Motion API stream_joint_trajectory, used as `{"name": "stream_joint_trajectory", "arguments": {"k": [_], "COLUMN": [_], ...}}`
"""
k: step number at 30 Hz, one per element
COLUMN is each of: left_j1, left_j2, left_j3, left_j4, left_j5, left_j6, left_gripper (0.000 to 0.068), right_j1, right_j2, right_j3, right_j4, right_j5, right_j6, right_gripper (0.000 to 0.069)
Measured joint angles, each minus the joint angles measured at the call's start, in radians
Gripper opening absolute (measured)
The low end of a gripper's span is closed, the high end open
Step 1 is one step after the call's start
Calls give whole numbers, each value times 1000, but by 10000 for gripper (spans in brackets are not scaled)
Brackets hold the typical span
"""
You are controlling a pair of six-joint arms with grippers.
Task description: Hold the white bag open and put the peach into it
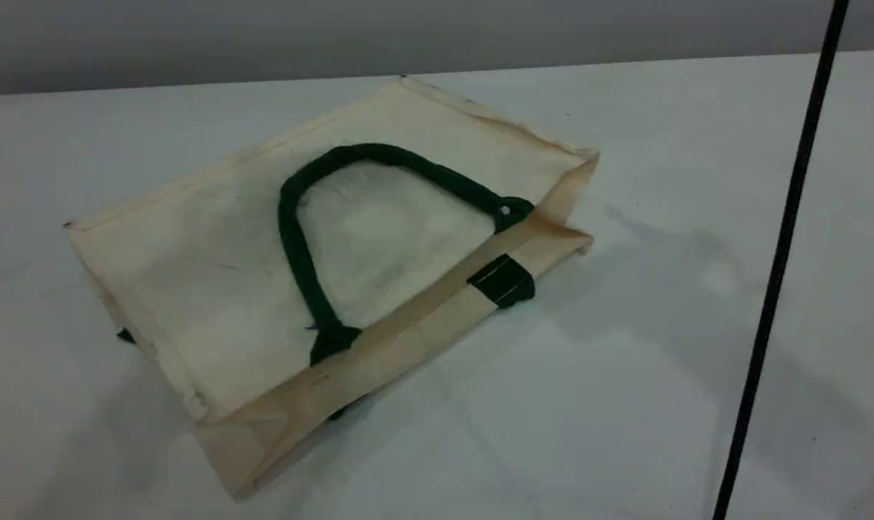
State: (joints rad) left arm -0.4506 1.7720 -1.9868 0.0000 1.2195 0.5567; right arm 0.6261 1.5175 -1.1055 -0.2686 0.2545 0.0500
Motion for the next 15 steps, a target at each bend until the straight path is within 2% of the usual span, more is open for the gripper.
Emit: {"name": "stream_joint_trajectory", "arguments": {"k": [15], "left_j1": [0], "left_j2": [-122], "left_j3": [0], "left_j4": [0], "left_j5": [3], "left_j6": [-77], "left_gripper": [519], "right_j1": [0], "right_j2": [-227], "right_j3": [-1], "right_j4": [-56], "right_j5": [18], "right_j6": [0], "right_gripper": [514]}}
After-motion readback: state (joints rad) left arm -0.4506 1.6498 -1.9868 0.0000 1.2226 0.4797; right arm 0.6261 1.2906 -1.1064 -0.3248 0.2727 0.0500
